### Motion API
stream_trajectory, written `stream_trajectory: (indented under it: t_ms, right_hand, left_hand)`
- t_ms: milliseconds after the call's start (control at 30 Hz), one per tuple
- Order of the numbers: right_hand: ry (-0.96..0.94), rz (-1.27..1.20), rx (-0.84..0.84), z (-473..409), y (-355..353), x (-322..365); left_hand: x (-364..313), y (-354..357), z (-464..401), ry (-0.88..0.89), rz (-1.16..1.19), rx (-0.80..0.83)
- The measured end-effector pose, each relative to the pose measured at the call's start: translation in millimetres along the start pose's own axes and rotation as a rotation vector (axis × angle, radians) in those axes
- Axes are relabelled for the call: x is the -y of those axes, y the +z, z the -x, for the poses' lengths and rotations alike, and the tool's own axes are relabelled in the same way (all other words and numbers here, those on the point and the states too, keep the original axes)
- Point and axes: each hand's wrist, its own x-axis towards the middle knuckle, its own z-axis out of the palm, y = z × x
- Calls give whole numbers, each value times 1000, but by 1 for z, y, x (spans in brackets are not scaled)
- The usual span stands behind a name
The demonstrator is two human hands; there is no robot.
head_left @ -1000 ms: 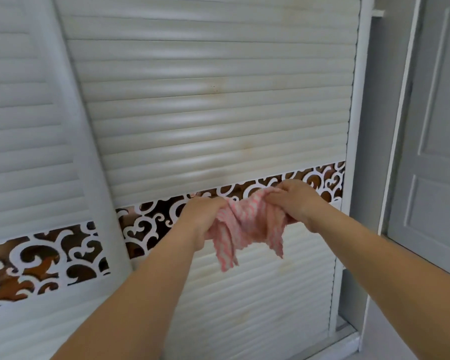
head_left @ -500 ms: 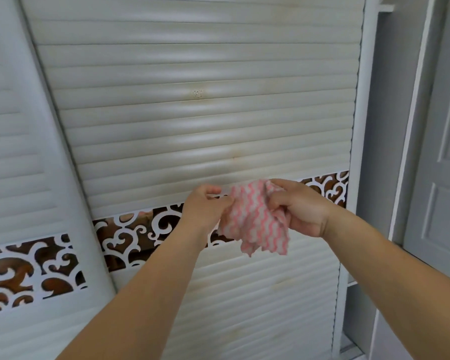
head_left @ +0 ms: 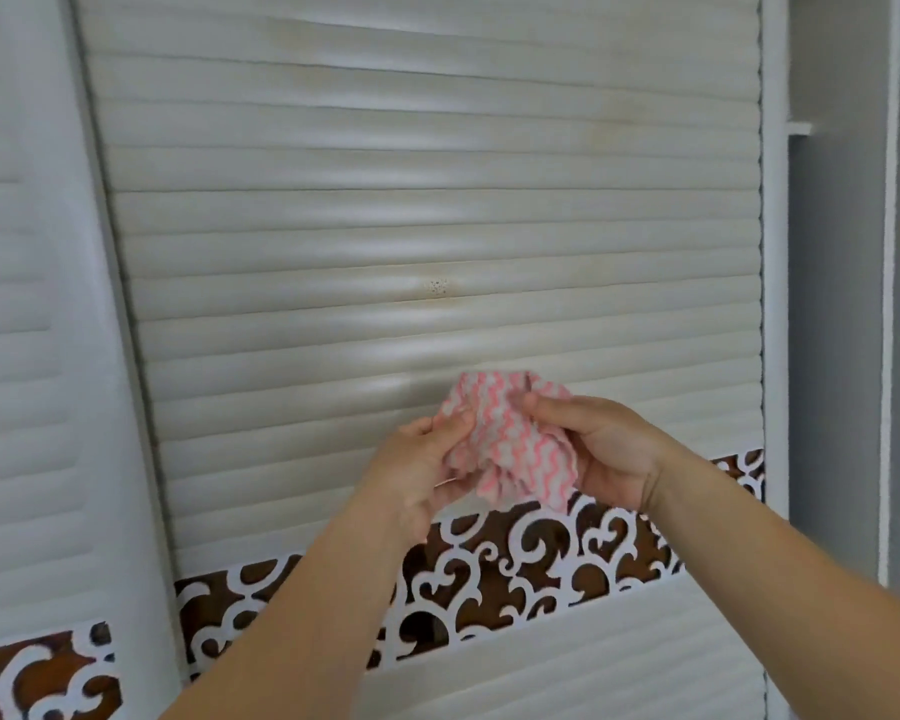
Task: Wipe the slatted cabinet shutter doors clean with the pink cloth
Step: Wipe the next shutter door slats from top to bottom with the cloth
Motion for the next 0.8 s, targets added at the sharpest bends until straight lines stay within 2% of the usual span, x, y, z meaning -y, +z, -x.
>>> stream_trajectory:
  t_ms: [100, 300, 400, 533, 600, 700, 767, 800]
  right_hand:
    - [-51, -81, -32, -39, 28, 18]
    - [-240, -259, -288, -107, 91, 57]
    - [-373, -323, -381, -127, 117, 81]
    - [-658, -346, -357, -149, 153, 115]
    - [-892, -184, -430, -169, 171, 130]
    - [-1198, 438, -624, -204, 184, 146]
    - [-1326, 799, -607, -226, 192, 150]
    - [-1312, 994, -604, -234, 198, 149]
  left_hand:
    - [-32, -14, -26, 133, -67, -63]
    - [-103, -46, -71, 544, -282, -336]
    - [-135, -65, -79, 691, -446, -444]
    - [-178, -90, -80, 857, -744, -569]
    - [-195, -100, -82, 939, -876, -620]
    - [-220, -112, -85, 989, -1066, -701]
    - [-235, -118, -90, 1025, -1207, -750]
    - [-242, -121, -92, 1035, -1286, -769]
